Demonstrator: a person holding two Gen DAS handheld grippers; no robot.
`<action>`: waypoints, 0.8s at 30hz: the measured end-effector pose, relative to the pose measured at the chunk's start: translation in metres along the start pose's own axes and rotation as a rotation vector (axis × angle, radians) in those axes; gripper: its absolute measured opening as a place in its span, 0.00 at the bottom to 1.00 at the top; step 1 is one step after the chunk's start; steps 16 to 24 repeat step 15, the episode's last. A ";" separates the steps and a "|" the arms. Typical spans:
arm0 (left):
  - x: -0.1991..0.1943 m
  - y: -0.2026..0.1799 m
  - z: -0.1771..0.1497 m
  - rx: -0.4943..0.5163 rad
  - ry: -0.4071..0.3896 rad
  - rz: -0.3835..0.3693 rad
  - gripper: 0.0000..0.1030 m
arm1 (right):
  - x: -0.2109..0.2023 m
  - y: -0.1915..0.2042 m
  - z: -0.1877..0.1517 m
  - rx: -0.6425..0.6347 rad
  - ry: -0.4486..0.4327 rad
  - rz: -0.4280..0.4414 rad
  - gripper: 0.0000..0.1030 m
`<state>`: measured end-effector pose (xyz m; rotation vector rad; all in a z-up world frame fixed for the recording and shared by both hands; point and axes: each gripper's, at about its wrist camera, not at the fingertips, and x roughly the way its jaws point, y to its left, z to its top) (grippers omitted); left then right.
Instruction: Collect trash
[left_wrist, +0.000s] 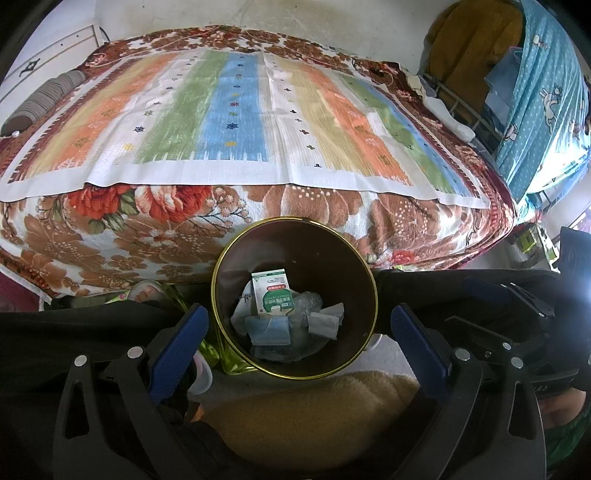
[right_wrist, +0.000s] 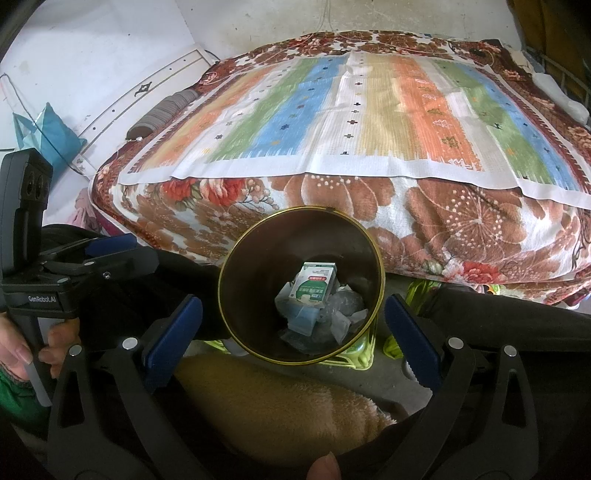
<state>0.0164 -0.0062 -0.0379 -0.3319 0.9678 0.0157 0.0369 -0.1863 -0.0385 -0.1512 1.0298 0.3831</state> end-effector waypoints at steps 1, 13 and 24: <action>0.000 0.000 0.000 0.000 0.001 -0.001 0.94 | 0.001 0.001 0.000 0.000 -0.001 0.000 0.91; 0.002 -0.002 -0.003 -0.001 0.005 -0.001 0.94 | 0.001 0.000 0.000 0.000 0.001 0.001 0.91; 0.002 -0.002 -0.003 0.000 0.007 0.002 0.94 | 0.000 0.000 0.000 0.000 0.001 0.001 0.91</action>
